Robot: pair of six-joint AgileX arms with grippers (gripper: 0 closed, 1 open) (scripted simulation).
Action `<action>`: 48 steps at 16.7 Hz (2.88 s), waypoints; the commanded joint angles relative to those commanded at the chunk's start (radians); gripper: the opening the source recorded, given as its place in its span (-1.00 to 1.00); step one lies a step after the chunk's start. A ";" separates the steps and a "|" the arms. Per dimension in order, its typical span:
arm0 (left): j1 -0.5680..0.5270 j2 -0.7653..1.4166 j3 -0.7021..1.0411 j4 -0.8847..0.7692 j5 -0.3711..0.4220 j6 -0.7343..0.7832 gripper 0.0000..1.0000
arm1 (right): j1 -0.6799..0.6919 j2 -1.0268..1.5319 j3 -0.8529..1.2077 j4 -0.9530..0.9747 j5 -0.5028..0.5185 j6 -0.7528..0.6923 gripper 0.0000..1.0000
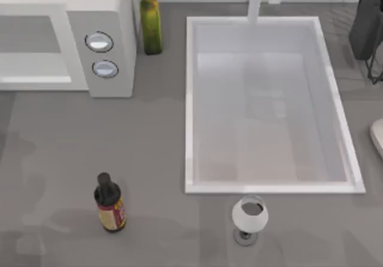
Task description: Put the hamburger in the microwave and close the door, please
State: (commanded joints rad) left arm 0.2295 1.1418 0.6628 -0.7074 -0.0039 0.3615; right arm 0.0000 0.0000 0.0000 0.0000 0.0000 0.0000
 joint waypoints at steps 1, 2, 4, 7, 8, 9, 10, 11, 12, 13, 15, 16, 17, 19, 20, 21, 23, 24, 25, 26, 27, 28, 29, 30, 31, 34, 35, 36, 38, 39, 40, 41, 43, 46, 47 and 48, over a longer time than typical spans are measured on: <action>0.015 0.073 0.044 -0.047 0.000 0.024 1.00 | 0.000 0.000 0.000 0.000 0.000 0.000 1.00; 0.029 0.139 0.086 -0.090 0.000 0.046 1.00 | 0.000 0.000 0.000 0.000 0.000 0.000 1.00; 0.053 0.253 0.160 -0.162 0.000 0.083 1.00 | 0.000 0.000 0.000 0.000 0.000 0.000 1.00; 0.078 0.368 0.236 -0.230 0.002 0.118 1.00 | 0.000 0.000 0.000 0.000 0.000 0.000 1.00; 0.082 0.386 0.250 -0.242 0.003 0.124 1.00 | 0.000 0.000 0.000 0.000 0.000 0.000 1.00; 0.083 0.394 0.255 -0.246 0.003 0.127 1.00 | 0.000 0.000 0.000 0.000 0.000 0.000 1.00; 0.083 0.394 0.255 -0.246 0.003 0.127 1.00 | 0.000 0.000 0.000 0.000 0.000 0.000 1.00; 0.083 0.394 0.255 -0.246 0.003 0.127 1.00 | 0.000 0.000 0.000 0.000 0.000 0.000 1.00; 0.083 0.394 0.255 -0.246 0.003 0.127 1.00 | 0.000 0.000 0.000 0.000 0.000 0.000 1.00; 0.078 0.391 0.252 -0.244 0.003 0.126 1.00 | 0.000 0.000 0.000 0.000 0.000 0.000 1.00; 0.080 0.402 0.242 -0.228 0.003 0.125 1.00 | 0.000 0.000 0.000 0.000 0.000 0.000 1.00; 0.080 0.414 0.229 -0.204 0.003 0.125 1.00 | 0.000 0.000 0.000 0.000 0.000 0.000 1.00; 0.082 0.431 0.213 -0.169 0.003 0.126 1.00 | 0.000 0.000 0.000 0.000 0.000 0.000 1.00; 0.083 0.478 0.170 -0.072 0.003 0.128 1.00 | 0.000 0.000 0.000 0.000 0.000 0.000 1.00; 0.083 0.503 0.147 -0.018 0.003 0.129 1.00 | 0.000 0.000 0.000 0.000 0.000 0.000 1.00; 0.084 0.526 0.124 0.029 0.003 0.130 1.00 | 0.000 0.000 0.000 0.000 0.000 0.000 1.00; 0.085 0.563 0.090 0.094 0.003 0.132 1.00 | 0.000 0.000 0.000 0.000 0.000 0.000 1.00; 0.086 0.575 0.080 0.110 0.003 0.133 1.00 | 0.000 0.000 0.000 0.000 0.000 0.000 1.00; 0.086 0.578 0.077 0.116 0.003 0.133 1.00 | 0.000 0.000 0.000 0.000 0.000 0.000 1.00; 0.086 0.578 0.077 0.116 0.003 0.133 1.00 | 0.000 0.000 0.000 0.000 0.000 0.000 1.00; 0.086 0.578 0.077 0.116 0.003 0.133 1.00 | 0.000 0.000 0.000 0.000 0.000 0.000 1.00; 0.086 0.578 0.077 0.116 0.003 0.133 1.00 | 0.000 0.000 0.000 0.000 0.000 0.000 1.00; 0.086 0.578 0.077 0.116 0.003 0.133 0.85 | 0.000 0.000 0.000 0.000 0.000 0.000 1.00; 0.086 0.578 0.077 0.116 0.003 0.133 0.70 | 0.000 0.000 0.000 0.000 0.000 0.000 1.00; 0.086 0.578 0.077 0.116 0.003 0.133 0.55 | 0.000 0.000 0.000 0.000 0.000 0.000 1.00; 0.086 0.578 0.077 0.116 0.003 0.133 0.10 | 0.000 0.000 0.000 0.000 0.000 0.000 1.00; 0.086 0.578 0.077 0.116 0.003 0.133 -0.06 | 0.000 0.000 0.000 0.000 0.000 0.000 1.00; 0.086 0.578 0.077 0.116 0.003 0.133 -0.21 | 0.000 0.000 0.000 0.000 0.000 0.000 1.00; 0.086 0.578 0.077 0.116 0.003 0.133 -0.51 | 0.000 0.000 0.000 0.000 0.000 0.000 1.00; 0.086 0.578 0.077 0.116 0.003 0.133 -0.66 | 0.000 0.000 0.000 0.000 0.000 0.000 1.00; 0.086 0.578 0.077 0.116 0.003 0.133 -0.81 | 0.000 0.000 0.000 0.000 0.000 0.000 1.00; 0.086 0.578 0.077 0.116 0.003 0.133 -0.96 | 0.000 0.000 0.000 0.000 0.000 0.000 1.00; 0.086 0.578 0.077 0.116 0.003 0.133 -1.00 | 0.000 0.000 0.000 0.000 0.000 0.000 1.00; 0.086 0.578 0.077 0.116 0.003 0.133 -1.00 | 0.000 0.000 0.000 0.000 0.000 0.000 1.00; 0.086 0.578 0.077 0.116 0.003 0.133 -1.00 | 0.000 0.000 0.000 0.000 0.000 0.000 1.00; 0.086 0.578 0.077 0.116 0.003 0.133 -1.00 | 0.000 0.000 0.000 0.000 0.000 0.000 1.00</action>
State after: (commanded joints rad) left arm 0.3154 1.7197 0.7399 -0.5918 -0.0005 0.4941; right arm 0.0000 0.0000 0.0000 0.0000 0.0000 0.0000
